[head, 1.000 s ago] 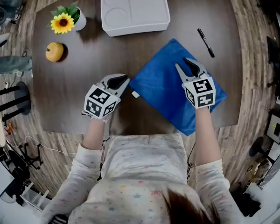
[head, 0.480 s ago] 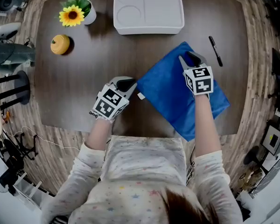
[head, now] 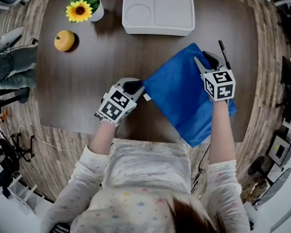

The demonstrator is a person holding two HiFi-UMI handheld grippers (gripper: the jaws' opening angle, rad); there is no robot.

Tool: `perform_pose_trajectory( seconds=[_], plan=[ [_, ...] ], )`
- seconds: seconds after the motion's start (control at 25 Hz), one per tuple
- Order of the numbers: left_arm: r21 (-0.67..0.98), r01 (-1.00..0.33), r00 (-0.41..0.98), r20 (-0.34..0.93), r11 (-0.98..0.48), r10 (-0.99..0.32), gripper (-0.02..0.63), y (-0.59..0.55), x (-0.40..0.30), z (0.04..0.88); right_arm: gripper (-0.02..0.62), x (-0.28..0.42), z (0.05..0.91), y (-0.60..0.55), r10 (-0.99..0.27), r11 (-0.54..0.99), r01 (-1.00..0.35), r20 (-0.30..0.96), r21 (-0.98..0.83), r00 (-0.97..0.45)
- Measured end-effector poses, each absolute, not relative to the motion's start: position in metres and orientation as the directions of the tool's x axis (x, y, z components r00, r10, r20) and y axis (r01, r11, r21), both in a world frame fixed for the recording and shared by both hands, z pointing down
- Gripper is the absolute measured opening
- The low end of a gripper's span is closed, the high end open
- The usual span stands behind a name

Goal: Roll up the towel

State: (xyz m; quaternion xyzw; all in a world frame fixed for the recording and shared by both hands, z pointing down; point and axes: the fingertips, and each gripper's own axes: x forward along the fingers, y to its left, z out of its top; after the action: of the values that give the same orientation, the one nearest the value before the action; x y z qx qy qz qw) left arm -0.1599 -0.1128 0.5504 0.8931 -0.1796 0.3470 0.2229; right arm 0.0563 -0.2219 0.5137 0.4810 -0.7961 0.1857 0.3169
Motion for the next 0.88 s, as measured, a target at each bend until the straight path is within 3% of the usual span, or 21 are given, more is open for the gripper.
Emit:
perform_pose_trajectory(
  seconds=[0.12, 0.68, 0.8, 0.88],
  plan=[
    [0.256, -0.501, 0.684, 0.703, -0.827, -0.197, 0.075, -0.116, -0.16, 0.549, 0.152, 0.061, 0.518, -0.233, -0.628, 0.487, -0.874, 0.692, -0.009, -0.356],
    [0.218, -0.615, 0.606, 0.746, -0.758, -0.276, 0.077, -0.113, -0.158, 0.56, 0.132, 0.032, 0.55, -0.271, -0.516, 0.614, -0.79, 0.76, 0.005, -0.396],
    [0.21, -0.626, 0.595, 0.752, -0.751, -0.285, 0.077, -0.113, -0.159, 0.564, 0.097, 0.031, 0.555, -0.265, -0.493, 0.639, -0.769, 0.776, 0.016, -0.394],
    [0.217, -0.615, 0.598, 0.754, -0.759, -0.27, 0.056, -0.112, -0.158, 0.562, 0.034, 0.03, 0.554, -0.263, -0.491, 0.648, -0.762, 0.777, 0.021, -0.395]
  ],
)
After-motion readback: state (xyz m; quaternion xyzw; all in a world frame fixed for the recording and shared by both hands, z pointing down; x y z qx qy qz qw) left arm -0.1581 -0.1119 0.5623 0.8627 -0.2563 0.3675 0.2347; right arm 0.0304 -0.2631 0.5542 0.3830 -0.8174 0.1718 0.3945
